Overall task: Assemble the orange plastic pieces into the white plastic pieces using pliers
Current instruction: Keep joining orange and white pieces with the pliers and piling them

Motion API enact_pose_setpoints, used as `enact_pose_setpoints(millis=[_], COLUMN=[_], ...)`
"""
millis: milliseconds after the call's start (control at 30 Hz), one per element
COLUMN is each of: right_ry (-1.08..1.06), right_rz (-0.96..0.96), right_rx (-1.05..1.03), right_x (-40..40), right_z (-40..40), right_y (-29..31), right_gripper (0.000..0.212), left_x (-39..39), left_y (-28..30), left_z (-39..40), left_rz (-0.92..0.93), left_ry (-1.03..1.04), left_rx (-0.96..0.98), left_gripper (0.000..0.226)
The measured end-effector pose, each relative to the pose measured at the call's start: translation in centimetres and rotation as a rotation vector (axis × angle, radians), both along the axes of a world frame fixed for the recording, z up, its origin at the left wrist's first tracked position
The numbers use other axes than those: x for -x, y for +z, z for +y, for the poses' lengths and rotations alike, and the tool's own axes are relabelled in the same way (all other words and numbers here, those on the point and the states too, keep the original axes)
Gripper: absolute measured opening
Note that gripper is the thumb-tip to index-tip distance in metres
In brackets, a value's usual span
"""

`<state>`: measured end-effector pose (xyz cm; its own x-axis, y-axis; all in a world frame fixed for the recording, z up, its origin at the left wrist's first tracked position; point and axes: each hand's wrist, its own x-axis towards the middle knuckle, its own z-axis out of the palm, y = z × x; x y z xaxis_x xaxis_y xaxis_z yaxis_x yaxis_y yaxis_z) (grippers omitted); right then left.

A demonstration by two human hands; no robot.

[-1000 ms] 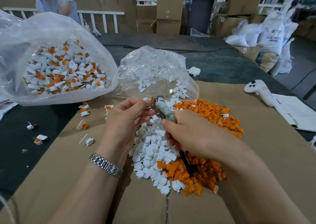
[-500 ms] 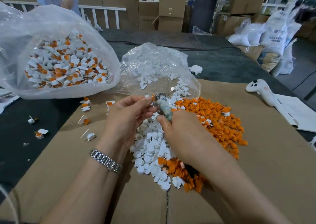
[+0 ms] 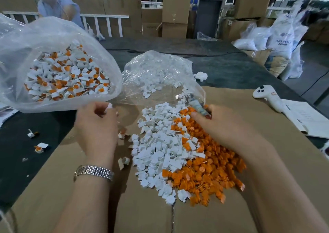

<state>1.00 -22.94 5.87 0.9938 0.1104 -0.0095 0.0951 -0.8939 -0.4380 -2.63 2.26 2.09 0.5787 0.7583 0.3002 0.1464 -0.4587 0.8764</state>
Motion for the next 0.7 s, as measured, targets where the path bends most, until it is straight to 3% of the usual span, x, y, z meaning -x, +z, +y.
enact_pose_setpoints(millis=[100,200,333,400,567,700], right_ry=[-0.056,-0.102,-0.099,-0.093,-0.065,-0.044], right_rz=[0.001,-0.054,-0.051,-0.065,-0.050,-0.025], right_rx=[0.115,0.229,0.277,0.310,0.286,0.207], right_x=[-0.8,-0.9,-0.8,-0.8,-1.0,-1.0], right_z=[-0.6,-0.6,-0.5,-0.4,-0.5,-0.7], right_y=[-1.4,-2.3,-2.9,-3.2,-3.6,-3.8], right_gripper=[0.055,0.061,0.064,0.063,0.069,0.068], left_x=[-0.1,-0.6,-2.0,-2.5,-2.6,-2.2], left_y=[-0.3,-0.6,-1.3,-1.7,-2.4,-2.1], left_z=[-0.2,-0.7,-1.3,-1.6,-1.2,-1.4], left_rz=[0.100,0.059,0.432,0.549,0.417,0.194], left_ry=[0.089,-0.128,-0.417,-0.471,-0.433,-0.399], left_rx=[-0.212,-0.369,-0.637,-0.659,-0.660,-0.388], left_gripper=[0.023,0.020,0.048,0.051,0.027,0.016])
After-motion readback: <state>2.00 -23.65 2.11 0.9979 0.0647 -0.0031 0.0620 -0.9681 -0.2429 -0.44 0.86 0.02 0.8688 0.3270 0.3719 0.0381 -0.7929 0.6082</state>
